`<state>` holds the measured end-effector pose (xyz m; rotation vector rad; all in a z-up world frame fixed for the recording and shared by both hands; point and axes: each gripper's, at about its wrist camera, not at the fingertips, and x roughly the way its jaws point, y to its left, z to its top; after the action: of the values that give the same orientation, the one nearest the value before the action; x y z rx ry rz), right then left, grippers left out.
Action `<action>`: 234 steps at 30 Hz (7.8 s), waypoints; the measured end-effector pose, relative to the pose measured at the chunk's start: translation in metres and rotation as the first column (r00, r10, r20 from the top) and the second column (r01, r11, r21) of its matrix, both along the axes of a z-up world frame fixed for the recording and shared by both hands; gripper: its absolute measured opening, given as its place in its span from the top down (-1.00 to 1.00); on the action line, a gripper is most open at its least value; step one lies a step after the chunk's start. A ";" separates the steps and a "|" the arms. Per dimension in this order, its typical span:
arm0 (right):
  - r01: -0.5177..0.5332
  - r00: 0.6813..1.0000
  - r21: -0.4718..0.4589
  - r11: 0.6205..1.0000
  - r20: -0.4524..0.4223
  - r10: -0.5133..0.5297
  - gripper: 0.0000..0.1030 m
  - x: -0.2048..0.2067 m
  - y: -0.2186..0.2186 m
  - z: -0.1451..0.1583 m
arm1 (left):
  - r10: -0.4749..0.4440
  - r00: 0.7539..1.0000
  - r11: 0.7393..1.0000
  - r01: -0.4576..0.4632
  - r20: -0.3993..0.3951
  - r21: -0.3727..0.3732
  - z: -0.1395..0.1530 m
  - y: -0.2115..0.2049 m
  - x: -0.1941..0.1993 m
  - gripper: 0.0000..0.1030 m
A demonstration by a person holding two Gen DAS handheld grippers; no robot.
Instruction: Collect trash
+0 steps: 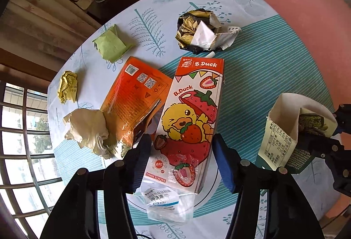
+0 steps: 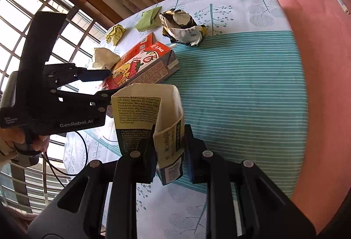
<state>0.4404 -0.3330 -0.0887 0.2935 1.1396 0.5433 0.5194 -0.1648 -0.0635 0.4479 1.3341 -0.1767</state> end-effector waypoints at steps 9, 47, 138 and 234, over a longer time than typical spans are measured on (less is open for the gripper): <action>0.003 1.000 0.006 1.000 0.005 -0.003 0.65 -0.022 0.007 0.008 | 0.085 0.994 0.994 -0.079 0.066 -0.082 0.034 0.014 -0.050 -0.07; 0.186 0.982 -0.169 0.968 0.002 -0.189 0.65 -0.433 0.126 0.033 | 0.086 0.978 0.928 -0.009 0.192 -0.372 0.086 0.159 -0.490 -0.07; -0.860 0.312 -0.480 0.171 -0.230 0.922 -0.21 -0.632 0.469 -0.659 | 0.987 -0.135 -0.136 -0.991 -0.085 -0.017 -0.570 0.351 -0.817 -0.58; 0.341 0.902 -0.339 0.877 0.379 -0.204 -0.36 -0.346 0.147 0.132 | 0.269 0.832 0.924 -0.080 0.485 -0.375 0.173 0.166 -0.406 -0.59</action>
<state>0.0946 -0.1861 0.0429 0.0039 0.8317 0.0884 0.1135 0.0014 0.1092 0.0590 0.7657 -0.1126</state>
